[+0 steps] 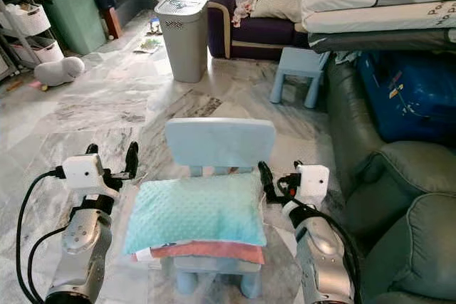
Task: Move the pillow to the sofa
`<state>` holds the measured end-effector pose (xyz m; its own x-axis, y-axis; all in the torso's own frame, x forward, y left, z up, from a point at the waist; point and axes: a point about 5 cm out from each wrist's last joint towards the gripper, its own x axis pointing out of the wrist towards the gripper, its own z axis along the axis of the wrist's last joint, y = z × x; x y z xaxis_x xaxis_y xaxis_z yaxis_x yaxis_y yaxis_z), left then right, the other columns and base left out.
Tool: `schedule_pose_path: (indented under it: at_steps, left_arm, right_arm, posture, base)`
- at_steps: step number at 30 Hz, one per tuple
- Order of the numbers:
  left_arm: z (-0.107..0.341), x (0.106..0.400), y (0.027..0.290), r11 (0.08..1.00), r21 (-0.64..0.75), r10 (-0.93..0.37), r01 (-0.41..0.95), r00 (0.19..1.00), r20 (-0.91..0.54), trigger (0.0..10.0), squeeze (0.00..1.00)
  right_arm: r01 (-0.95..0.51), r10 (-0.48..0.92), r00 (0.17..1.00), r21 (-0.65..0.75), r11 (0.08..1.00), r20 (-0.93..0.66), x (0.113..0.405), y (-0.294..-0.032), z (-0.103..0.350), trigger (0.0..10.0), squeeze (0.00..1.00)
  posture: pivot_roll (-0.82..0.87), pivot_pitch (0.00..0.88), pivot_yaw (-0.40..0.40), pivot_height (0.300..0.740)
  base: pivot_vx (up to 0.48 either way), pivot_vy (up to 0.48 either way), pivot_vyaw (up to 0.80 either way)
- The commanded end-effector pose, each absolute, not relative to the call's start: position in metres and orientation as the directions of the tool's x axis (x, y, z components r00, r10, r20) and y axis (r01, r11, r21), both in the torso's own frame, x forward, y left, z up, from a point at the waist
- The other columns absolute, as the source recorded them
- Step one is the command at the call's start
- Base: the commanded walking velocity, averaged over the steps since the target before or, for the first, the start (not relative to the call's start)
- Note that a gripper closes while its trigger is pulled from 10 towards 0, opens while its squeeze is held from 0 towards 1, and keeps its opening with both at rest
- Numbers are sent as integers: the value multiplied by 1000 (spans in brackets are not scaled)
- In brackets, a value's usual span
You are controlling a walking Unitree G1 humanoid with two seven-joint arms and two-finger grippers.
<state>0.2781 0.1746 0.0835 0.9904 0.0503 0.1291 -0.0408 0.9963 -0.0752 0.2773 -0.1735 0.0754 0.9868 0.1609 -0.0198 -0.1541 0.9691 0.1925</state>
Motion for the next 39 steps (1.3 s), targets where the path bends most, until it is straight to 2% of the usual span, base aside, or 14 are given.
schedule_pose_path:
  at_steps: [1,7,12,29,39]
  left_arm:
    - [82,275,179,996,-77,58,-50,992,108,10000,0]
    - [86,276,177,994,-94,58,-51,996,72,10000,0]
    - [90,277,173,996,-85,37,-31,996,78,10000,0]
    - [80,274,183,991,-112,77,-79,997,-19,10000,0]
    - [80,276,182,992,-123,37,-41,999,-29,10000,0]
  right_arm:
    - [-145,152,988,219,965,-14,278,-174,80,10000,0]
    - [-107,125,991,268,958,-52,276,-179,81,10000,0]
    - [-107,127,990,266,958,-61,275,-178,81,10000,0]
    - [-97,126,988,279,955,-89,274,-178,78,10000,0]
    - [-110,140,986,280,954,-90,276,-179,80,10000,0]
  posture:
    - [-121,0,-4,740]
    - [-123,0,1,740]
    - [-130,0,12,740]
    - [-126,6,26,740]
    - [-126,3,23,740]
  base:
    - [0,0,0]
    - [0,0,0]
    - [0,0,0]
    - [0,0,0]
    - [0,0,0]
